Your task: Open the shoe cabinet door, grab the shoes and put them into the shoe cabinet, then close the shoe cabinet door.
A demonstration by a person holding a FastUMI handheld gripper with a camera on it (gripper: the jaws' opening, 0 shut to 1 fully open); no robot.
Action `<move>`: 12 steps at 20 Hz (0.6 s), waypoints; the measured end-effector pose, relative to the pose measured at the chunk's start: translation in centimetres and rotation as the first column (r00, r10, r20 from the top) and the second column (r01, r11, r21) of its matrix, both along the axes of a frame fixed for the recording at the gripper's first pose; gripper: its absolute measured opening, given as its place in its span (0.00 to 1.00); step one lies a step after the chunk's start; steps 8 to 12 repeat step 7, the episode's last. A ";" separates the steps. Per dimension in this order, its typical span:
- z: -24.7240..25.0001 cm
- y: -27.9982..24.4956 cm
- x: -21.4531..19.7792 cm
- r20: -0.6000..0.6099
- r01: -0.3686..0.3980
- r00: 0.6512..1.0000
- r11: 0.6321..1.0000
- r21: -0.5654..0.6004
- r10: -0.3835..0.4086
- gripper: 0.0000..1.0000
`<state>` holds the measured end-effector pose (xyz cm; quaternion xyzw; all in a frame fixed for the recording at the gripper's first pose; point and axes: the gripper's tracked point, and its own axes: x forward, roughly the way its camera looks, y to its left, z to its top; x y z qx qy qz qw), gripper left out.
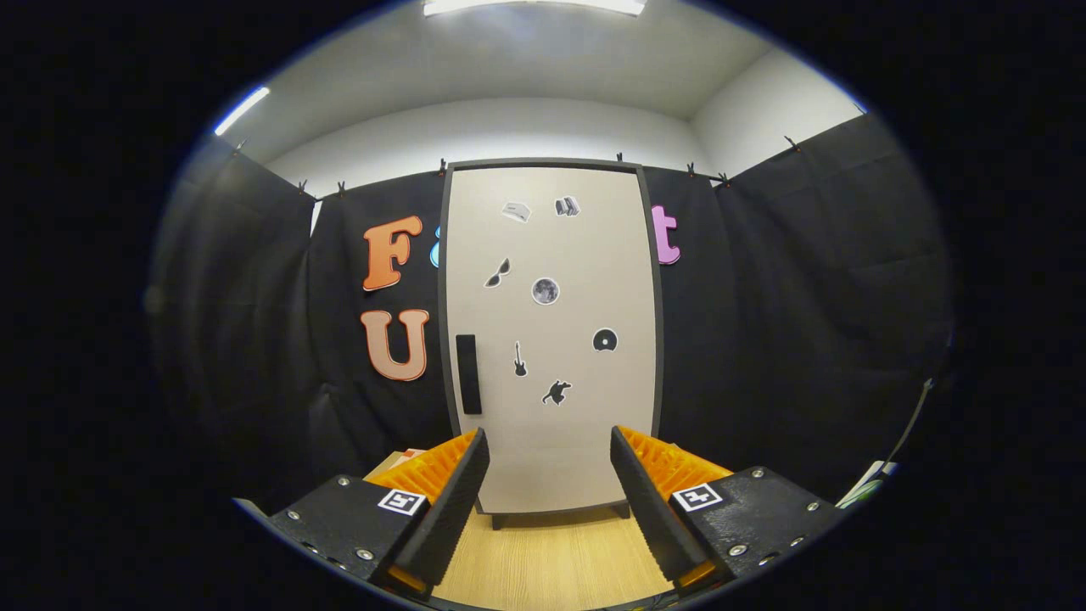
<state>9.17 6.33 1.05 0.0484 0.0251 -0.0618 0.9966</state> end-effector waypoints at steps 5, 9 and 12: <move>0.1 -0.3 -0.2 0.002 0.001 1.000 1.000 0.009 -0.001 0.91; 0.1 -0.4 -0.3 0.003 0.001 1.000 1.000 0.008 -0.001 0.91; 0.1 -0.4 -0.3 0.003 0.001 1.000 1.000 0.008 -0.001 0.91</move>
